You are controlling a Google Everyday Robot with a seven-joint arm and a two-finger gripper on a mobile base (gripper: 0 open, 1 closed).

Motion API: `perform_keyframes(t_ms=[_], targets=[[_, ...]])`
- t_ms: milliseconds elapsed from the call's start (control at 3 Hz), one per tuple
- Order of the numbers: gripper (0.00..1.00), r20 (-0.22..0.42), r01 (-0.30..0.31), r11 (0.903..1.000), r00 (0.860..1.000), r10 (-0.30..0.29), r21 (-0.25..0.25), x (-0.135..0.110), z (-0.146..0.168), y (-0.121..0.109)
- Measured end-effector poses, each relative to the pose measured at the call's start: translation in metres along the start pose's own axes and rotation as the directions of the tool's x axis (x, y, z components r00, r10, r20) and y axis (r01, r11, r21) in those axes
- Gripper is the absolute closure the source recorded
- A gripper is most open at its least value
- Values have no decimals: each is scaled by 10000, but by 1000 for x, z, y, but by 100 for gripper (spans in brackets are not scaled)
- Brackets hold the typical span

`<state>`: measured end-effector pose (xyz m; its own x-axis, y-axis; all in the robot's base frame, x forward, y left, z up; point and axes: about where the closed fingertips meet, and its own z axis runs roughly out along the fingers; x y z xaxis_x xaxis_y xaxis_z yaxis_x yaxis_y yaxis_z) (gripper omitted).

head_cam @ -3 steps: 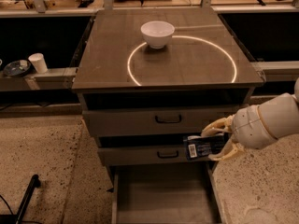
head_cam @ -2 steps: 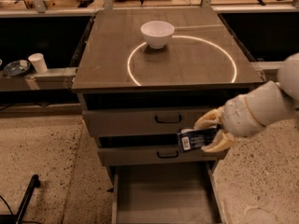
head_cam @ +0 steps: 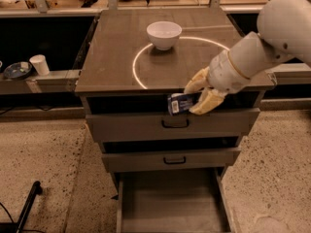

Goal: Pick rxbar blueberry from bottom drawer and place on counter

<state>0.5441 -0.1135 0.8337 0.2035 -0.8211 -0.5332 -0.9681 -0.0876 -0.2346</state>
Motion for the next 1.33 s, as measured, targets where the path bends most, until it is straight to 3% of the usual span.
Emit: perform_keyframes(t_ms=[333,667,1000,1333], targets=[[100,1178,-299,9994,9926,279,155,-7,-12,-40],[100,2358,-1727,9816,9603,1494,814,11,-30,-82],[100,2949,-2978,9392,9250,2397,1707,24,-46,-108],[100,3331,-4090,8765,8877,3178,2539,38,-39,-139]])
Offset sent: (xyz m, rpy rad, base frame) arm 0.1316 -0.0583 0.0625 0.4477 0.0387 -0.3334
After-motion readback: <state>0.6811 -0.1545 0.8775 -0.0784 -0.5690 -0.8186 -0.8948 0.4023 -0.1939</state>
